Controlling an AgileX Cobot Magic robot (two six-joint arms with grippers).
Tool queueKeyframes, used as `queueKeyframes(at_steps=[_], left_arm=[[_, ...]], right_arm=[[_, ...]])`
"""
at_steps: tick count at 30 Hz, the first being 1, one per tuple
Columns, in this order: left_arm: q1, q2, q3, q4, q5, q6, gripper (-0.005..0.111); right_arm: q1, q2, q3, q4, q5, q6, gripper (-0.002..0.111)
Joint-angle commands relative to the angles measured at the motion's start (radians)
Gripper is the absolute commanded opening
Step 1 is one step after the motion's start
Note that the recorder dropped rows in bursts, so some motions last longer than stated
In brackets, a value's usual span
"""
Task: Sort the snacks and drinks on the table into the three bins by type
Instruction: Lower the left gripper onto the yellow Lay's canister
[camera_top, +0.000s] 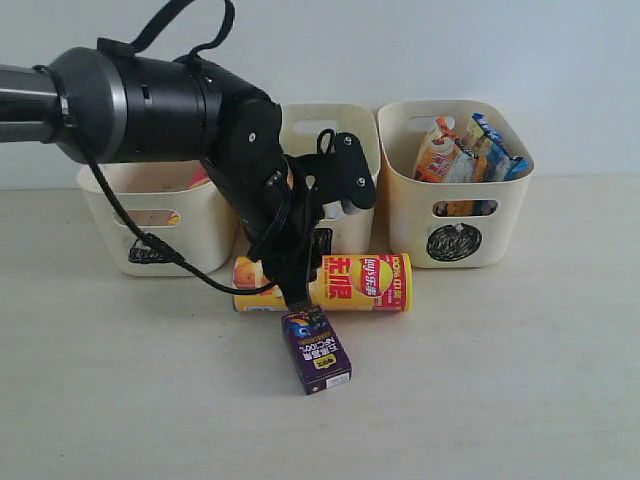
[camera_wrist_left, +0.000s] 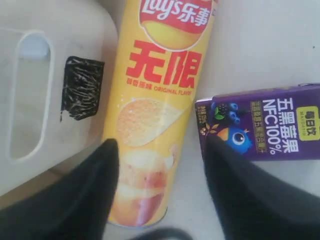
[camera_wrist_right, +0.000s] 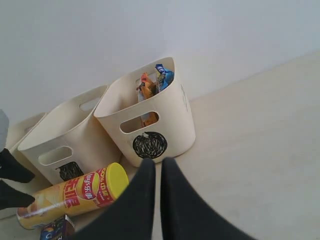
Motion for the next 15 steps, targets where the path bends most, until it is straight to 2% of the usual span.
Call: queueKeyframes(at_steps=[1,5,15], left_arm=[[-0.006,0.034,0.005,0.002,-0.036,-0.012,0.067],[-0.006,0.057,0.005,0.002,-0.069,-0.012,0.074],[-0.029,0.124,-0.030,0.000,-0.134,-0.024,0.074]], right_arm=[[0.001,-0.003,0.005,-0.002,-0.003,-0.003,0.000],[0.001,-0.003,0.005,-0.002,-0.003,-0.003,0.000],[0.001,-0.003,0.005,-0.002,-0.003,-0.003,0.000]])
